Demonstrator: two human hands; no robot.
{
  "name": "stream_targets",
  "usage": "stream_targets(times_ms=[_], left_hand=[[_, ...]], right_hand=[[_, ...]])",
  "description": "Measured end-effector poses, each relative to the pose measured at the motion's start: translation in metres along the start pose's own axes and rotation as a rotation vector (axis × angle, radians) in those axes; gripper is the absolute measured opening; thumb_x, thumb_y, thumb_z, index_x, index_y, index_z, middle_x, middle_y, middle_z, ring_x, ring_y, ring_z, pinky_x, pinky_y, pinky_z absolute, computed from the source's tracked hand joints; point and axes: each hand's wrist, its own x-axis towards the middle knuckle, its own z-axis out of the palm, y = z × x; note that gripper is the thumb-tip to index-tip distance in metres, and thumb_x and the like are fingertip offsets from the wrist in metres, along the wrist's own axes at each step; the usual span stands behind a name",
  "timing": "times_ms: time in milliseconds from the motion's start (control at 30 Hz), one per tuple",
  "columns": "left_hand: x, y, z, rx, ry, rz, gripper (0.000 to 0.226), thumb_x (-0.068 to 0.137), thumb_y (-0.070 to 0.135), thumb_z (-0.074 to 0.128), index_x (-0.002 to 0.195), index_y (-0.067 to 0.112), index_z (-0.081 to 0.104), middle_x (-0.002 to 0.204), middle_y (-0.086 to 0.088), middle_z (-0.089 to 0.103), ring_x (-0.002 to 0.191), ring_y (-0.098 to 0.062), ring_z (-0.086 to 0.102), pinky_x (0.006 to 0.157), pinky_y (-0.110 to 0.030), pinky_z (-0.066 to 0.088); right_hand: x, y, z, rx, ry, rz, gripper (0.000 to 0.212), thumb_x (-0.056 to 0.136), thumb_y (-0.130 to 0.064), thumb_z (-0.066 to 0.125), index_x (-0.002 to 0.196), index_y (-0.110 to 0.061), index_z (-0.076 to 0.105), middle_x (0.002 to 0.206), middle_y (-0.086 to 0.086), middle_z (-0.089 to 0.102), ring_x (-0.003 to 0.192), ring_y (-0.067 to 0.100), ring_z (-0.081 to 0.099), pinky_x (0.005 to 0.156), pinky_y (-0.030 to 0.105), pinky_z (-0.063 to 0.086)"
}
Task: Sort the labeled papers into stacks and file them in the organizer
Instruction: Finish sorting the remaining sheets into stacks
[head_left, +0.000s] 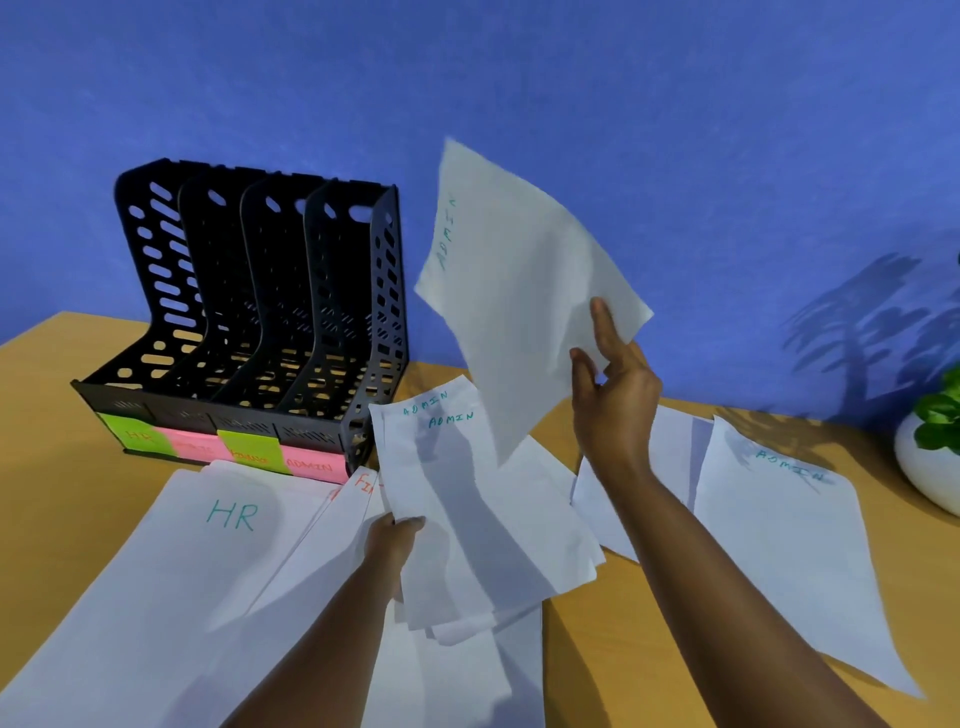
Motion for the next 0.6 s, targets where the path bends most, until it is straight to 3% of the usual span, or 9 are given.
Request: stream_targets(times_ms=[100, 167, 233, 333, 400, 467, 500, 600], left_hand=[[-0.003, 0.004, 0.0, -0.08, -0.003, -0.041, 0.048, 0.093, 0.032, 0.051, 0.125, -0.004, 0.052, 0.127, -0.025, 0.057, 0.116, -0.042, 0.053, 0.105, -0.05, 0.039], [-0.005, 0.005, 0.0, -0.194, -0.028, -0.117, 0.063, 0.093, 0.05, 0.04, 0.134, 0.003, 0.044, 0.136, -0.023, 0.05, 0.123, -0.042, 0.047, 0.109, -0.052, 0.032], [-0.003, 0.003, 0.001, -0.31, -0.059, -0.12, 0.069, 0.092, 0.059, 0.031, 0.138, 0.009, 0.038, 0.139, -0.022, 0.046, 0.127, -0.042, 0.043, 0.111, -0.054, 0.029], [0.0, 0.0, -0.001, -0.372, -0.084, -0.057, 0.068, 0.093, 0.058, 0.025, 0.142, 0.011, 0.033, 0.144, -0.02, 0.04, 0.132, -0.041, 0.038, 0.111, -0.053, 0.029], [0.0, -0.001, -0.002, -0.366, -0.07, -0.019, 0.069, 0.093, 0.058, 0.028, 0.141, 0.009, 0.033, 0.144, -0.021, 0.04, 0.132, -0.042, 0.038, 0.11, -0.056, 0.03], [-0.002, 0.0, -0.001, -0.366, -0.037, 0.012, 0.068, 0.089, 0.061, 0.036, 0.137, 0.012, 0.038, 0.139, -0.018, 0.046, 0.128, -0.042, 0.042, 0.109, -0.058, 0.029], [-0.004, 0.001, 0.0, -0.344, -0.028, 0.016, 0.066, 0.088, 0.06, 0.04, 0.134, 0.012, 0.043, 0.135, -0.017, 0.05, 0.124, -0.041, 0.046, 0.108, -0.057, 0.031], [-0.005, 0.001, 0.001, -0.181, -0.04, 0.017, 0.057, 0.083, 0.046, 0.061, 0.119, 0.002, 0.059, 0.114, -0.022, 0.064, 0.107, -0.04, 0.06, 0.099, -0.05, 0.045]], right_hand=[[-0.018, 0.02, 0.008, -0.029, 0.019, 0.274, 0.047, 0.09, -0.007, 0.055, 0.136, -0.014, 0.047, 0.103, 0.011, 0.061, 0.085, 0.017, 0.049, 0.093, 0.038, 0.048], [-0.037, 0.039, 0.014, 0.028, 0.012, 0.451, 0.047, 0.091, -0.007, 0.055, 0.136, -0.012, 0.047, 0.115, 0.011, 0.062, 0.1, 0.026, 0.059, 0.1, 0.038, 0.045], [-0.06, 0.057, 0.02, 0.095, 0.019, 0.617, 0.046, 0.09, -0.007, 0.057, 0.135, -0.01, 0.048, 0.131, 0.016, 0.057, 0.116, 0.033, 0.056, 0.104, 0.038, 0.042], [-0.095, 0.083, 0.028, 0.098, 0.006, 0.784, 0.044, 0.088, -0.007, 0.06, 0.131, -0.009, 0.053, 0.127, 0.021, 0.059, 0.111, 0.037, 0.058, 0.1, 0.046, 0.046], [-0.113, 0.097, 0.031, 0.139, 0.005, 0.849, 0.043, 0.087, -0.004, 0.062, 0.129, -0.006, 0.055, 0.124, 0.021, 0.061, 0.103, 0.033, 0.062, 0.092, 0.037, 0.052], [-0.124, 0.106, 0.031, 0.197, -0.004, 0.89, 0.043, 0.085, 0.001, 0.063, 0.128, -0.004, 0.056, 0.118, 0.017, 0.064, 0.089, 0.029, 0.063, 0.072, 0.017, 0.053], [-0.129, 0.108, 0.03, 0.194, -0.024, 0.896, 0.043, 0.085, 0.001, 0.063, 0.127, -0.004, 0.056, 0.113, 0.015, 0.065, 0.083, 0.027, 0.063, 0.068, 0.015, 0.053], [-0.143, 0.111, 0.026, 0.122, -0.143, 0.89, 0.042, 0.086, -0.003, 0.063, 0.127, -0.007, 0.057, 0.124, 0.011, 0.061, 0.099, 0.031, 0.063, 0.094, 0.038, 0.053]])
